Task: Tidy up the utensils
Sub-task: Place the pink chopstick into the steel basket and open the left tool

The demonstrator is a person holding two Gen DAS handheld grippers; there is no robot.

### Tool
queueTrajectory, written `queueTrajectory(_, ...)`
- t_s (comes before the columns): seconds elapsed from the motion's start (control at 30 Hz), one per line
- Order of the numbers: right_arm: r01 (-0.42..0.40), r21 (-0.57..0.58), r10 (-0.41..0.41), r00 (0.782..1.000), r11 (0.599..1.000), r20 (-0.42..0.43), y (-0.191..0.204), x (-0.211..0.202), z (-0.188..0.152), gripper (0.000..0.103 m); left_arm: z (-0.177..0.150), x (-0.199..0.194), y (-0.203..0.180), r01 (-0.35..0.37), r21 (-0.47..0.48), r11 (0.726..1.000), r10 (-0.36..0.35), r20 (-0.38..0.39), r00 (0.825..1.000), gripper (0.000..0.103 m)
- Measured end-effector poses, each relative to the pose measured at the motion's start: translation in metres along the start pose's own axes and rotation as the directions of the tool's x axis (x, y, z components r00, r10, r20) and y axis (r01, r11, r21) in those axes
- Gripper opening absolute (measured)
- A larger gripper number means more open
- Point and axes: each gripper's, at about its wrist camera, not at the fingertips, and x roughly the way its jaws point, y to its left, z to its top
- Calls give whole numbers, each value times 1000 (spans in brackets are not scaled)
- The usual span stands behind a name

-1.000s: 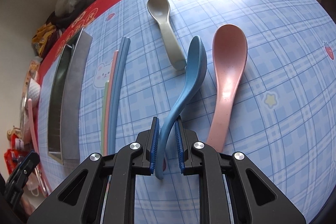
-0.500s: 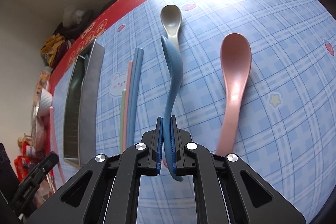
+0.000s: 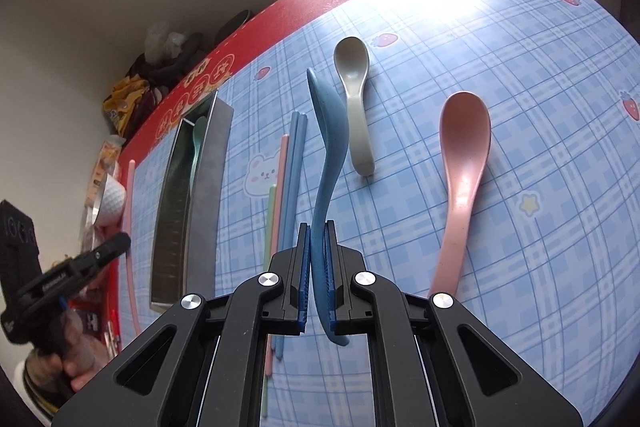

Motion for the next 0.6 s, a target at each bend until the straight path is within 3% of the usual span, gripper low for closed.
queueTrajectory(0.27, 31, 14, -31, 999, 999, 35, -17, -20, -10, 7, 50, 50, -1, -17, 30, 999, 18, -44, 999, 6)
queueTrajectory(0.6, 76, 98, -81, 995, 992, 56, -47, -36, -24, 7, 47, 109, 7, -72, 65, 995, 82, -165, 983, 6)
